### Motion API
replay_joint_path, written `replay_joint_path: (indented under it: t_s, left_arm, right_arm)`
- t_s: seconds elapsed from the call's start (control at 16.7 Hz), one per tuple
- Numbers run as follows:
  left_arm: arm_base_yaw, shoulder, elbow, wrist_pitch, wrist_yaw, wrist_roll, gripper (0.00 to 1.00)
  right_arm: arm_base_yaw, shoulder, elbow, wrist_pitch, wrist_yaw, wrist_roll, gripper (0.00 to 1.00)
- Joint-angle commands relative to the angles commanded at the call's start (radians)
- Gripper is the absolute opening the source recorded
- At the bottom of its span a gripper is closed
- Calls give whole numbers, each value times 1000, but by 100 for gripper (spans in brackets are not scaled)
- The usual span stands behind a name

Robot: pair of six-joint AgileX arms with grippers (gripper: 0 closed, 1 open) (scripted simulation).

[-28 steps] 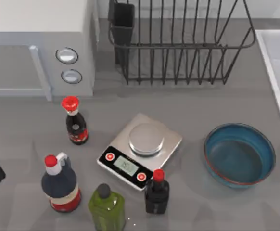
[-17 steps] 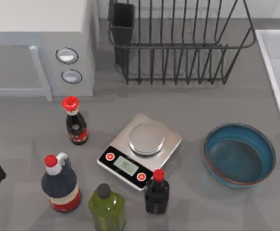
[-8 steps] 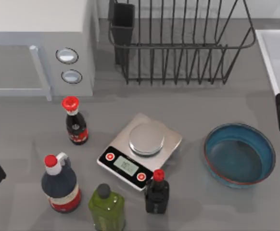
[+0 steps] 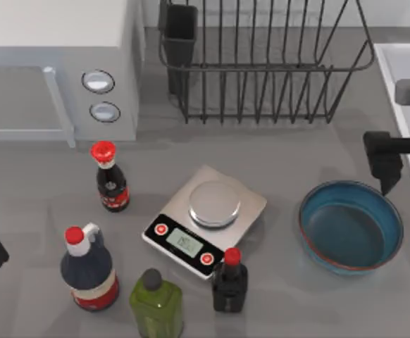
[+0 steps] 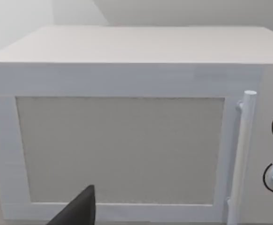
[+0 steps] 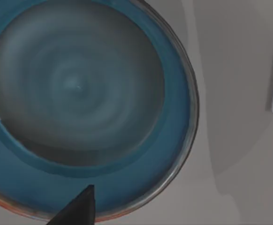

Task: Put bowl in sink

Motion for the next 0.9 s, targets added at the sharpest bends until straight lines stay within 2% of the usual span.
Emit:
replay_joint_path:
  t_s: [0.42, 0.9]
  left_arm:
    - [0, 0, 0, 0, 0, 0, 100]
    - [0, 0, 0, 0, 0, 0, 100]
  right_arm:
    - [-3, 11, -36, 43, 0, -2, 100]
    - [3, 119, -259, 380, 0, 5, 100]
